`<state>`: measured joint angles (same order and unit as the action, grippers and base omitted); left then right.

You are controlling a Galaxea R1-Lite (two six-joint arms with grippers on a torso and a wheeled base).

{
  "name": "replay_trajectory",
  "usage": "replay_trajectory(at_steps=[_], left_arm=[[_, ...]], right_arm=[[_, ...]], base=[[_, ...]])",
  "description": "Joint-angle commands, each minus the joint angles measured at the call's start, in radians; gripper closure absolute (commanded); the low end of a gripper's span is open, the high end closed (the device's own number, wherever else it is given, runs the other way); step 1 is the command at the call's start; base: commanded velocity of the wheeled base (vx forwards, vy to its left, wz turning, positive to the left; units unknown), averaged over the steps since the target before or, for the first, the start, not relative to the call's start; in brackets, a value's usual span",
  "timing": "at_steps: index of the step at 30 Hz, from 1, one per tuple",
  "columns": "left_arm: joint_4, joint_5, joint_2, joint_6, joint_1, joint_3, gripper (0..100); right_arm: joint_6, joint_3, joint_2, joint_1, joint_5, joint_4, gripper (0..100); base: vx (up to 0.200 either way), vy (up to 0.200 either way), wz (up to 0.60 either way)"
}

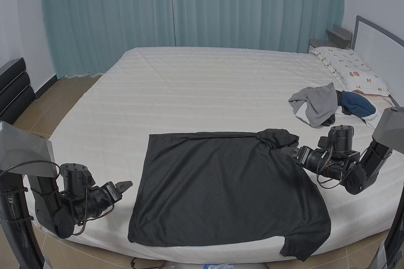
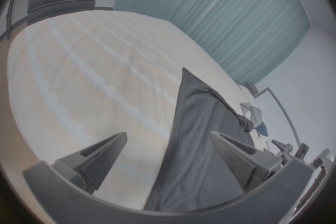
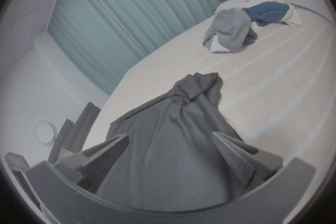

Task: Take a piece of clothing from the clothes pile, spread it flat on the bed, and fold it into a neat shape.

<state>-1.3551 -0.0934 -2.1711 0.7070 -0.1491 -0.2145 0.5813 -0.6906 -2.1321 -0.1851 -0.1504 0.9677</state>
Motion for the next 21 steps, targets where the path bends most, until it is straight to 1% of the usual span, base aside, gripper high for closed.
replay_trajectory(at_steps=[1, 3, 5, 11, 12, 16, 21], left_arm=[[-0.001, -0.037, -0.001, 0.048, -0.006, 0.000, 0], [-0.001, -0.057, -0.003, 0.074, -0.006, -0.003, 0], [-0.001, -0.066, -0.004, 0.075, -0.006, 0.000, 0], [0.001, -0.115, -0.010, 0.091, -0.006, 0.000, 0], [0.001, -0.118, -0.012, 0.094, -0.006, 0.000, 0], [0.001, -0.163, -0.016, 0.127, -0.006, 0.000, 0], [-0.001, -0.172, -0.023, 0.131, -0.006, 0.000, 0]], right_arm=[[0.057, -0.244, -0.115, -0.027, 0.009, -0.201, 0], [0.063, -0.306, -0.154, -0.025, 0.011, -0.254, 0], [0.063, -0.331, -0.170, -0.025, 0.012, -0.276, 0], [0.063, -0.475, -0.264, -0.027, 0.026, -0.382, 0], [0.063, -0.483, -0.270, -0.027, 0.029, -0.388, 0], [0.061, -0.598, -0.350, -0.010, 0.092, -0.408, 0], [0.060, -0.664, -0.381, 0.006, 0.100, -0.411, 0]], base=[[0.000, 0.000, 0.00], [0.000, 0.000, 0.00], [0.000, 0.000, 0.00], [0.000, 0.000, 0.00], [0.000, 0.000, 0.00], [0.000, 0.000, 0.00], [0.000, 0.000, 0.00]])
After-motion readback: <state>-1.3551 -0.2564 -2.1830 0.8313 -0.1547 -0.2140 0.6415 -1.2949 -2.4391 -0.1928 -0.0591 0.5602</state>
